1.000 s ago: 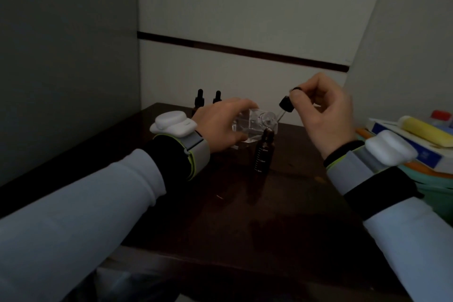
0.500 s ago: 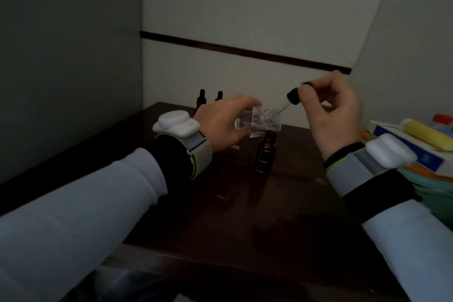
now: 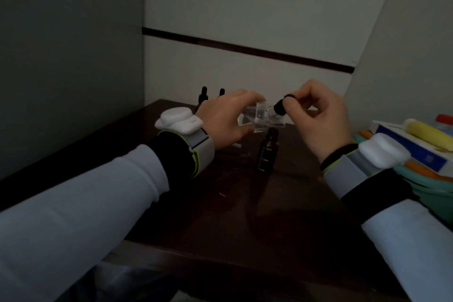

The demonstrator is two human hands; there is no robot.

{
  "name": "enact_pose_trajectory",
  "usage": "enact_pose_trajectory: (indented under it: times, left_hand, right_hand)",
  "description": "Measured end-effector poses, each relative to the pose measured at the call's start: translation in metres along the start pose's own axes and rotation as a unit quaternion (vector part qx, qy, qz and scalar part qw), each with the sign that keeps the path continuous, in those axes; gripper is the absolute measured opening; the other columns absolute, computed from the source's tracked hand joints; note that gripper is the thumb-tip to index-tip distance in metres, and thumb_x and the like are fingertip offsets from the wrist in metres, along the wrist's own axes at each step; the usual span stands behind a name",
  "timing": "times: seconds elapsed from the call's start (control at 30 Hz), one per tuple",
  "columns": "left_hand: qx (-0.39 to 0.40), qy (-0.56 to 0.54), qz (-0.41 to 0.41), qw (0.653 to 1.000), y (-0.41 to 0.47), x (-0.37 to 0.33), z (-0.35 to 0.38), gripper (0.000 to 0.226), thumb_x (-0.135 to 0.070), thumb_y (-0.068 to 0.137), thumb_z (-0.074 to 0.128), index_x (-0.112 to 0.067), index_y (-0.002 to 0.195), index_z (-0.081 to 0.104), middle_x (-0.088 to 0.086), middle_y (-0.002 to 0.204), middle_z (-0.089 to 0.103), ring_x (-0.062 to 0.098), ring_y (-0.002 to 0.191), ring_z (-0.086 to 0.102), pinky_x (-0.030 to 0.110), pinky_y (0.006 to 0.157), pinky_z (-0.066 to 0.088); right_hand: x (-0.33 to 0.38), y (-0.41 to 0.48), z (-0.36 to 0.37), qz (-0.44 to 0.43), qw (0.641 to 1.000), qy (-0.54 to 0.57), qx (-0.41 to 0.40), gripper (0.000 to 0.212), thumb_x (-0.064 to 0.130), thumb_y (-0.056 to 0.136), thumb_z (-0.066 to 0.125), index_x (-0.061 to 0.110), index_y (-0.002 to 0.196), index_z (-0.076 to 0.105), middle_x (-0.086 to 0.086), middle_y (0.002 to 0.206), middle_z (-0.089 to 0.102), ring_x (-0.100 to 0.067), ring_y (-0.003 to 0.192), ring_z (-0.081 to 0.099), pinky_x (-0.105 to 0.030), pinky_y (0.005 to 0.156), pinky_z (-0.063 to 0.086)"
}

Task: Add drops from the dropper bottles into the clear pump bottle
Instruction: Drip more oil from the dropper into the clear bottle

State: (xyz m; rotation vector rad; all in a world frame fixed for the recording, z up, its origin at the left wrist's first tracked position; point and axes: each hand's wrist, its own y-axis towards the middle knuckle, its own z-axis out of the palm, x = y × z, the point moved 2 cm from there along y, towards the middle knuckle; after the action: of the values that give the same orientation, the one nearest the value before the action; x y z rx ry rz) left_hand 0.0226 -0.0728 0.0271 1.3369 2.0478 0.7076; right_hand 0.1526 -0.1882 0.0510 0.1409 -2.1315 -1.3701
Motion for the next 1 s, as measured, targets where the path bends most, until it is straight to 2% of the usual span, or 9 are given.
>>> enact_pose_trajectory:
  times: [0.53, 0.67, 0.8, 1.0]
  left_hand:
    - [0.010, 0.009, -0.001, 1.000, 0.000, -0.001, -0.001, 0.051, -0.030, 0.081, 0.068, -0.031, 0.129, 0.049, -0.008, 0.121, 0.058, 0.016, 0.108, 0.056, 0.038, 0.084, 0.049]
    - [0.015, 0.001, -0.010, 1.000, 0.000, 0.002, -0.001, 0.052, -0.030, 0.081, 0.069, -0.031, 0.129, 0.049, -0.009, 0.121, 0.058, 0.015, 0.108, 0.056, 0.040, 0.084, 0.050]
    - [0.027, 0.008, -0.017, 0.999, 0.000, 0.002, 0.000, 0.053, -0.029, 0.081, 0.069, -0.031, 0.130, 0.049, -0.008, 0.122, 0.057, 0.015, 0.109, 0.056, 0.040, 0.086, 0.050]
    - [0.034, 0.010, -0.019, 0.999, 0.000, 0.003, 0.001, 0.054, -0.029, 0.081, 0.069, -0.032, 0.130, 0.048, -0.008, 0.122, 0.057, 0.016, 0.109, 0.056, 0.041, 0.086, 0.050]
  right_hand:
    - [0.001, -0.001, 0.001, -0.001, 1.000, -0.004, 0.010, 0.026, 0.016, 0.084, 0.063, 0.030, 0.066, 0.049, 0.008, 0.060, 0.047, -0.003, 0.057, 0.044, -0.014, 0.050, 0.034]
    - [0.006, 0.000, -0.006, -0.019, 0.997, 0.022, -0.068, 0.023, 0.019, 0.084, 0.060, 0.033, 0.073, 0.047, 0.013, 0.065, 0.048, 0.005, 0.057, 0.046, -0.007, 0.052, 0.035]
    - [0.008, 0.005, -0.016, -0.021, 0.988, 0.031, -0.149, 0.016, 0.021, 0.081, 0.055, 0.029, 0.073, 0.045, 0.013, 0.065, 0.047, 0.006, 0.056, 0.047, -0.007, 0.054, 0.035]
    - [0.007, 0.003, -0.009, -0.015, 0.995, 0.028, -0.093, 0.018, 0.025, 0.078, 0.057, 0.031, 0.068, 0.043, 0.012, 0.062, 0.046, 0.005, 0.053, 0.045, -0.009, 0.052, 0.035]
